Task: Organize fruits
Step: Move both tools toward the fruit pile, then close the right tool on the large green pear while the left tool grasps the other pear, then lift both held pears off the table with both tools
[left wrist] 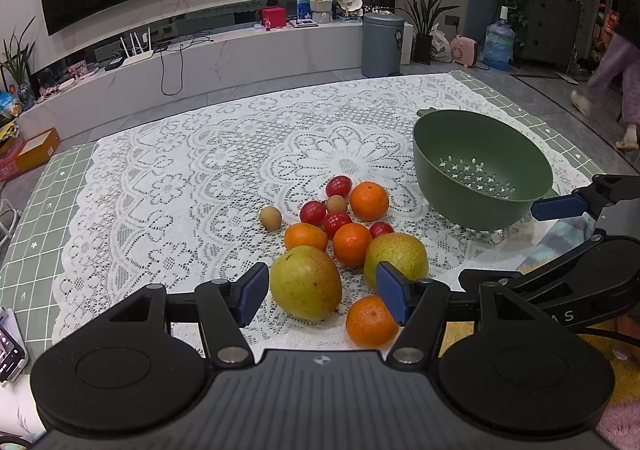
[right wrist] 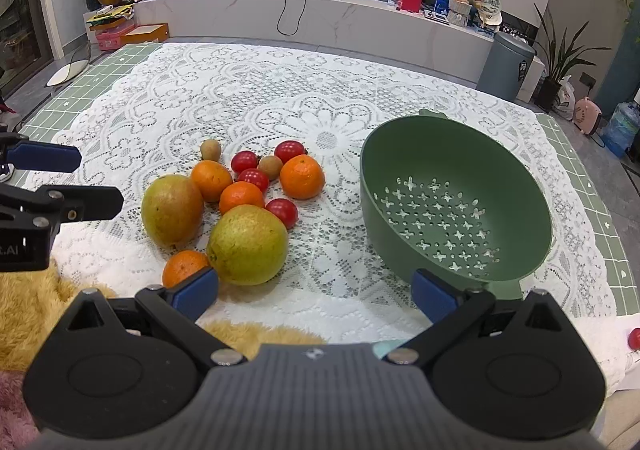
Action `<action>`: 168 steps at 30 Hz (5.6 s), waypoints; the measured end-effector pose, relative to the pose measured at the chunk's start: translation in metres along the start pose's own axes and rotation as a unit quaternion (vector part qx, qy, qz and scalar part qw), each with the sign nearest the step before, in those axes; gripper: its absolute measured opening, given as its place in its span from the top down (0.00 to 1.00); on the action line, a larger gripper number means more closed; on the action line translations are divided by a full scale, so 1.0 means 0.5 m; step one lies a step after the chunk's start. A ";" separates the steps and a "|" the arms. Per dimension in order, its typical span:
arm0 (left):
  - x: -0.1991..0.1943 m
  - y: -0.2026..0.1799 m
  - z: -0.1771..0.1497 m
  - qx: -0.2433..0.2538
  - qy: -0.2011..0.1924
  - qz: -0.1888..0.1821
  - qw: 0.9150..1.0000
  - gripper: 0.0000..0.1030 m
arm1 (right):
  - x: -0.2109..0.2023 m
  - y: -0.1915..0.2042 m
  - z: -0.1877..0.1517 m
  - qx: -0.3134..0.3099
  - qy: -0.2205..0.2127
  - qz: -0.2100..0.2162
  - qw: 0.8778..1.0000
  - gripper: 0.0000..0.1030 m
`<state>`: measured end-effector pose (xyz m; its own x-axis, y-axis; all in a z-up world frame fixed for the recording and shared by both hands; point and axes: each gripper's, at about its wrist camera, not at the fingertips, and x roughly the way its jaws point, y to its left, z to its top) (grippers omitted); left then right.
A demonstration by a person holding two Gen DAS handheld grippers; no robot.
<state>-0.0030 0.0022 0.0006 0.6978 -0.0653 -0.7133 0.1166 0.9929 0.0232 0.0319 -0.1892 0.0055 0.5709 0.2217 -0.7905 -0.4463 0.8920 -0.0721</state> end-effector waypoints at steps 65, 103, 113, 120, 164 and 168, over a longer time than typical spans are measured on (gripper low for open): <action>0.166 0.142 -0.021 -0.157 0.116 -0.080 0.977 0.19 | 0.178 0.035 0.042 0.085 0.085 0.115 0.986 0.25; 0.239 0.125 -0.013 -0.217 0.160 -0.087 0.959 0.30 | 0.186 0.005 0.034 0.134 0.072 0.123 0.981 0.39; 0.188 0.111 -0.008 -0.207 0.135 -0.057 0.967 0.33 | 0.160 0.014 0.029 0.109 0.055 0.105 0.987 0.39; 0.140 0.107 0.000 -0.214 0.117 -0.048 0.969 0.39 | 0.127 0.009 0.032 0.090 0.040 0.102 0.990 0.39; 0.145 0.008 -0.040 0.140 0.149 0.070 0.976 0.22 | 0.154 -0.002 0.019 0.072 0.107 0.097 0.987 0.38; 0.174 0.024 -0.052 0.143 0.169 0.109 0.969 0.22 | 0.159 0.001 0.021 0.070 0.109 0.097 0.987 0.38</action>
<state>0.0407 0.0109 -0.0793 0.4627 0.2264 -0.8571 0.2172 0.9084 0.3572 0.0843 -0.1671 -0.0513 0.3149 0.3173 -0.8945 -0.4238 0.8903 0.1666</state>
